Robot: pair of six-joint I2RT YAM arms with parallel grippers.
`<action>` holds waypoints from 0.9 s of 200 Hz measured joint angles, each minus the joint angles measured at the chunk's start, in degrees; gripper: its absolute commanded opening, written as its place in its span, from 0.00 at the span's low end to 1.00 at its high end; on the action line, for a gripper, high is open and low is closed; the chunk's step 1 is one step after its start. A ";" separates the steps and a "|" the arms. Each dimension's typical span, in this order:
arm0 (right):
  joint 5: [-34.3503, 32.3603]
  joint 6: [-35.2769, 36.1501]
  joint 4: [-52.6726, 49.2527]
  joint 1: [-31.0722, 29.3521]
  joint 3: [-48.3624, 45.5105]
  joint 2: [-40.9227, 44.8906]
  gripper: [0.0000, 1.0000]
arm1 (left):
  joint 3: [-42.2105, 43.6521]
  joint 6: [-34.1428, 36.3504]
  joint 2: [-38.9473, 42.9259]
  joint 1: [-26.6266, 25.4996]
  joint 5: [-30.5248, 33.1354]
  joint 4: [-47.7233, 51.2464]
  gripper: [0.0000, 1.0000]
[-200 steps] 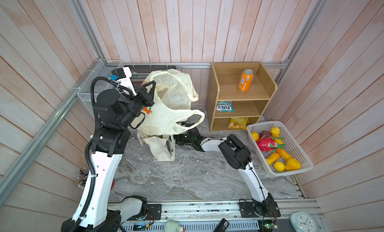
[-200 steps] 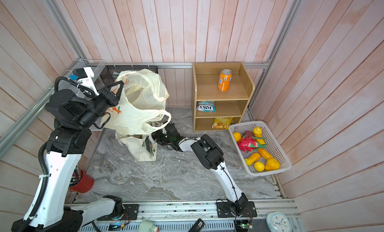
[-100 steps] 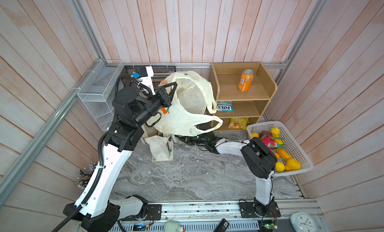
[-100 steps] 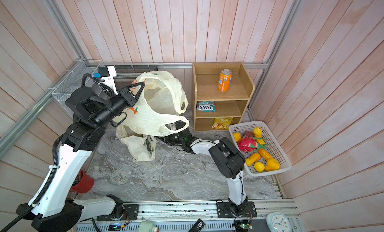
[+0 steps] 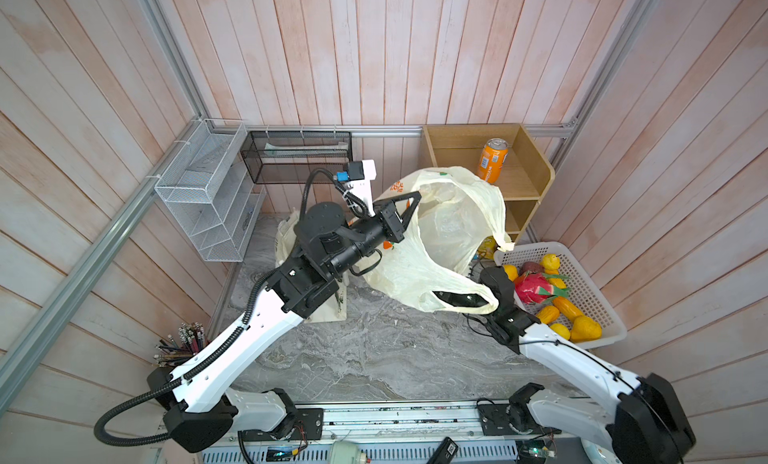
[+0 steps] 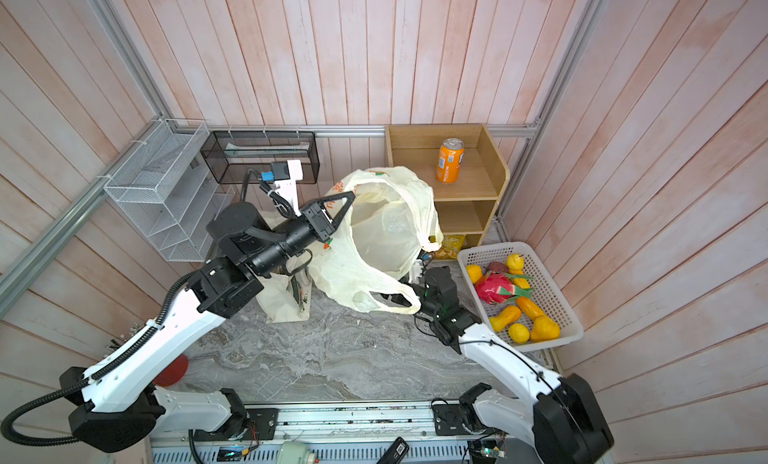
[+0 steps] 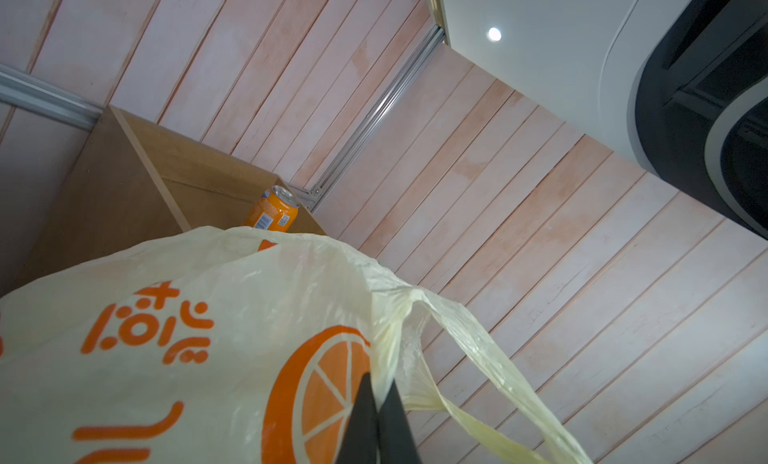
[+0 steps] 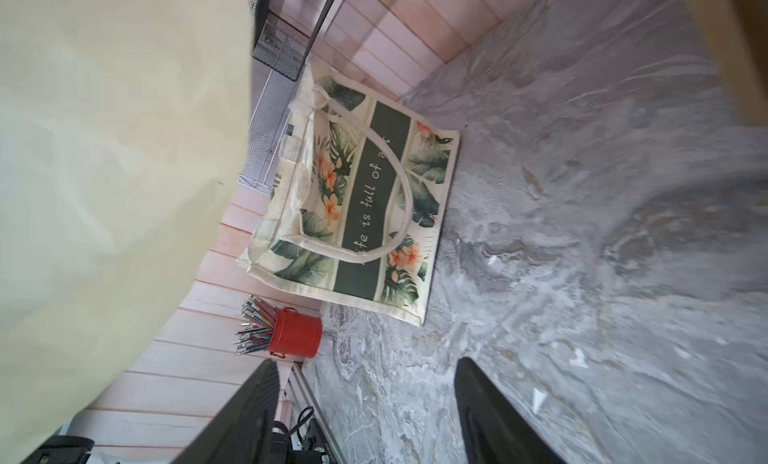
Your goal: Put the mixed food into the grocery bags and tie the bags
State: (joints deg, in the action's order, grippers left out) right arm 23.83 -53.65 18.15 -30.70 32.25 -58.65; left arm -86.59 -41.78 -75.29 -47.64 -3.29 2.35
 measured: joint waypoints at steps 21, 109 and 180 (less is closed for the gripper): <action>-2.16 -0.15 -3.39 1.27 -4.02 7.34 0.69 | 9.75 -3.43 0.39 -0.87 2.73 -4.28 0.00; -4.50 0.26 -13.75 4.31 -8.90 12.35 0.68 | 26.67 -14.88 -5.01 -1.62 6.08 -12.22 0.00; -4.55 5.25 -20.61 9.40 -1.18 13.00 0.68 | 11.50 -14.51 -10.75 -10.27 3.65 -13.88 0.00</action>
State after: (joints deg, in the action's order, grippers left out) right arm 19.29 -48.40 -2.46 -21.30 31.07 -45.65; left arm -75.09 -56.29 -86.04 -57.91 0.36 -11.53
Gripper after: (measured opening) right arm 0.685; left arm 0.047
